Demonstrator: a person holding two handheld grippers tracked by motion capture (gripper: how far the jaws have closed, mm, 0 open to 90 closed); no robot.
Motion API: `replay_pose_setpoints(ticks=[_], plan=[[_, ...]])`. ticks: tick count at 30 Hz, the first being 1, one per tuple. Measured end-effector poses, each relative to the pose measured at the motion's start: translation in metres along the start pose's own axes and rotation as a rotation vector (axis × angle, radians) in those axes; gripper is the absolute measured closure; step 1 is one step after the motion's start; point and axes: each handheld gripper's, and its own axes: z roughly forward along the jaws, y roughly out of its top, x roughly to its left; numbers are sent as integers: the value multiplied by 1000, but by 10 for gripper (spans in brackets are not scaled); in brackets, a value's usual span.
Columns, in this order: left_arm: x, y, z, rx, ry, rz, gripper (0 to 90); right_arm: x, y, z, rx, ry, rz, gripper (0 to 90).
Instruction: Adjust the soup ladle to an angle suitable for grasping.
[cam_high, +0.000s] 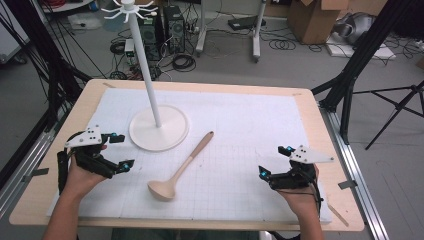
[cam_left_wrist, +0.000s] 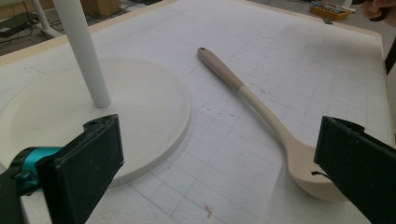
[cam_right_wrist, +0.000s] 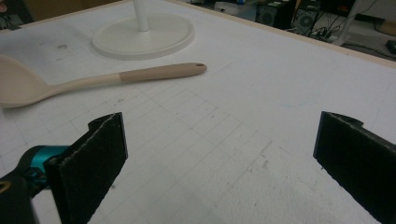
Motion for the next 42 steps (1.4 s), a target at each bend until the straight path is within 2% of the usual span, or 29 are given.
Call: replay_pose_setpoints(ticks=[25, 37, 42], plan=[[0, -1, -2, -3, -1, -1, 17, 1, -1, 4, 21, 3, -11, 15], [2, -2, -4, 1, 7, -18, 17, 2, -1, 6, 42, 1, -19, 15], [2, -1, -4, -3, -4, -18, 17, 3, 0, 7, 40, 2, -16, 15]])
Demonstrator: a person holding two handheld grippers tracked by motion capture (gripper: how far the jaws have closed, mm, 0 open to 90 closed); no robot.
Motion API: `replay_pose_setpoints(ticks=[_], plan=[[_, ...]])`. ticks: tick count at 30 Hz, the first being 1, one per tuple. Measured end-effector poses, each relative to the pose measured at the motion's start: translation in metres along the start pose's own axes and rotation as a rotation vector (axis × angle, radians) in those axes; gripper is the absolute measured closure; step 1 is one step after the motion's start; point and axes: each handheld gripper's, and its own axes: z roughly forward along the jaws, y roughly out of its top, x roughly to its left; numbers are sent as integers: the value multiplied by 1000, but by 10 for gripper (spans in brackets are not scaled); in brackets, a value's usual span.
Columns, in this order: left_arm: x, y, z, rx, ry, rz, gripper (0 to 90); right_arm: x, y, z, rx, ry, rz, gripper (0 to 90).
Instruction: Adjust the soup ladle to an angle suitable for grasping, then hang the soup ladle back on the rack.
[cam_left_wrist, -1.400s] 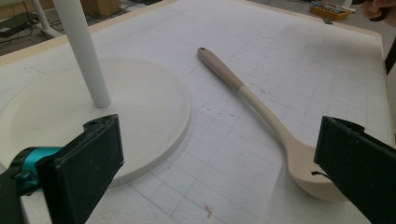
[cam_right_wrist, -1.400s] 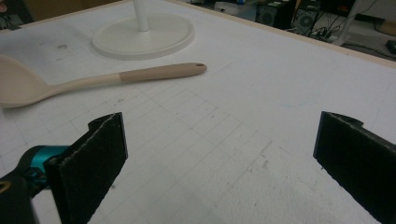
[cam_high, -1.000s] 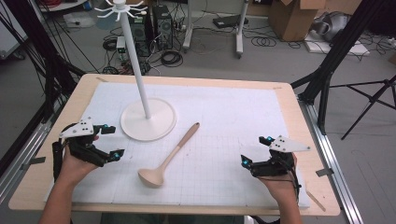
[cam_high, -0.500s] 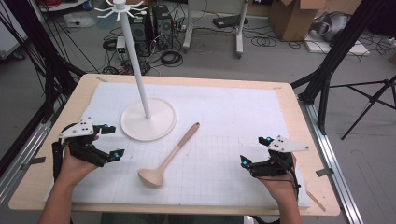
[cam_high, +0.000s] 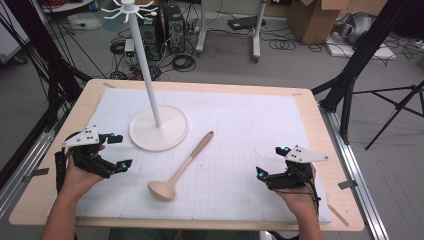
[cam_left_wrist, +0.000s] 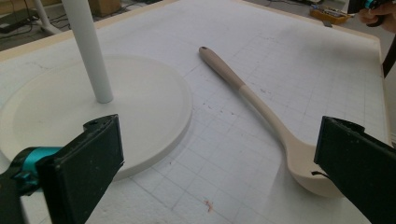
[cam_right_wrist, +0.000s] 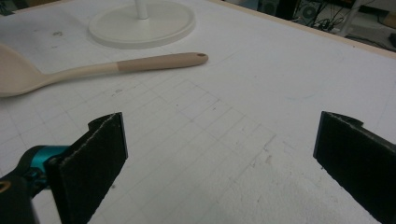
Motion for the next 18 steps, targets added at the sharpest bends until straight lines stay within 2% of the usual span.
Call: replay_pose_setpoints(ticks=[6, 13, 18], plan=[[-1, 0, 1, 12, -1, 11, 17, 1, 1, 2, 7, 1, -8, 15], [0, 2, -1, 5, 3, 4, 17, 1, 2, 2, 2, 4, -9, 15], [-2, 2, 3, 22, -2, -6, 17, 1, 0, 2, 11, 5, -3, 15]])
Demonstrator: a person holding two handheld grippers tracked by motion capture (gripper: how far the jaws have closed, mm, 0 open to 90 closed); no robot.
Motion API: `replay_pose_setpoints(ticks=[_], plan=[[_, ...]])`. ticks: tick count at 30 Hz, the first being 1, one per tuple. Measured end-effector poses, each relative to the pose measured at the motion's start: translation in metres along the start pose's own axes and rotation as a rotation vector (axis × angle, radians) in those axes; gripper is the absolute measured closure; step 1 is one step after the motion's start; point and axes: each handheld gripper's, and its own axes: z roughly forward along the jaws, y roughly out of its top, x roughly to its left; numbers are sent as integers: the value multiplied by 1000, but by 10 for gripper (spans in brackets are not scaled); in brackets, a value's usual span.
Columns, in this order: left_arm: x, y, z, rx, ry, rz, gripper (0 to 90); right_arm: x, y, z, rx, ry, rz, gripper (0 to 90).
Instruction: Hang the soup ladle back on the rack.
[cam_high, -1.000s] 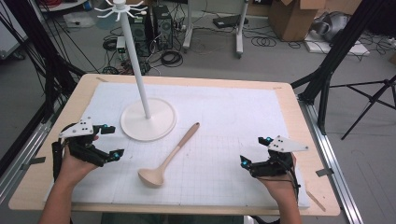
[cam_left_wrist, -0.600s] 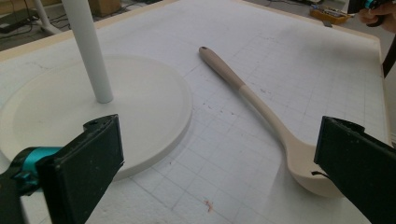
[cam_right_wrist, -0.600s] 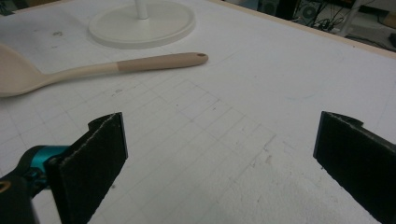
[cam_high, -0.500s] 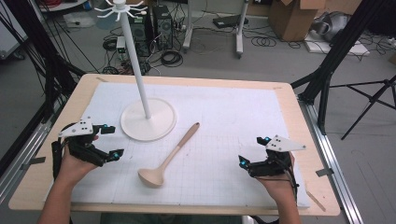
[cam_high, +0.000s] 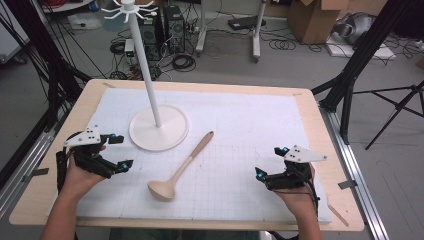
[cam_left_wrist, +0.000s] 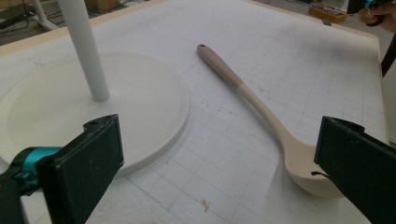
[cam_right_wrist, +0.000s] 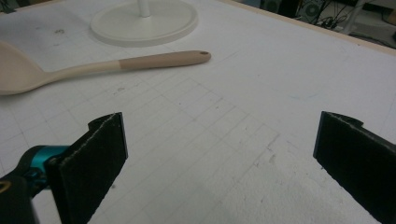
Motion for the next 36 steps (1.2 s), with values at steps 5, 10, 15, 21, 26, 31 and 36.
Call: replay_pose_setpoints(ticks=[5, 10, 15, 21, 26, 31, 36], plan=[[-7, 6, 5, 11, 1, 3, 17, 1, 0, 2, 6, 5, -5, 15], [-15, 14, 17, 47, -6, 6, 17, 1, 0, 2, 12, 7, -4, 15], [-23, 34, 35, 83, -21, 32, 17, 0, 0, 3, 16, 3, -9, 15], [-32, 57, 60, 138, -39, 50, 17, 0, -1, 4, 23, 6, -4, 15], [-37, 73, 83, 192, -52, 50, 17, 0, -2, 7, 36, 8, -12, 15], [-41, 85, 112, 271, -54, 53, 17, 1, -2, 7, 37, 11, -11, 15], [-41, 89, 138, 349, -45, 40, 17, 0, -2, 6, 36, 11, -11, 15]])
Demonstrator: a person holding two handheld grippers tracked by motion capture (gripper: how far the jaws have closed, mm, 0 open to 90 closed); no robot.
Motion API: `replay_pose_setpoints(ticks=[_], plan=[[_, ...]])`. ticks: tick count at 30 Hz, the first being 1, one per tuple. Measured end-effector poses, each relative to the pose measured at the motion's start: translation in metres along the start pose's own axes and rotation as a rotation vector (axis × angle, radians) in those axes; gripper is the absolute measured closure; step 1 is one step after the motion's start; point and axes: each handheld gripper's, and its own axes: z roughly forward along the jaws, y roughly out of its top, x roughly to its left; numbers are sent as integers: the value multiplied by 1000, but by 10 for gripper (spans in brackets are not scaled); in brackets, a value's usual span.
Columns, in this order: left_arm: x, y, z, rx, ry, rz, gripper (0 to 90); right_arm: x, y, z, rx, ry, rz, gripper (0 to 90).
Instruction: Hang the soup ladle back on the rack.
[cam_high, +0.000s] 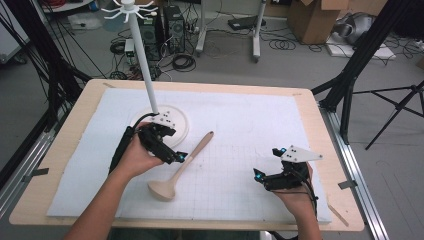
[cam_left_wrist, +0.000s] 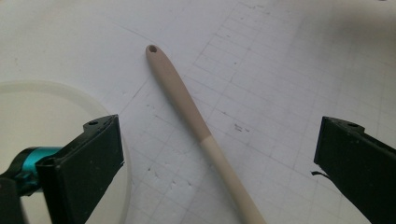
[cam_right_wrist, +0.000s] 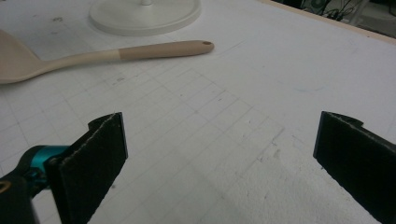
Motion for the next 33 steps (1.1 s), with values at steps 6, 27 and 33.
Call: replay_pose_setpoints(ticks=[6, 27, 33], plan=[[0, 8, 26, 132, 19, -8, 17, 0, 0, 0, -4, 3, -3, 15], [3, 8, 81, 321, 67, -87, 84, 0, 0, 1, 5, 7, -8, 15], [2, 7, 84, 345, 88, -84, 142, 0, 0, 1, 8, 3, -11, 16]])
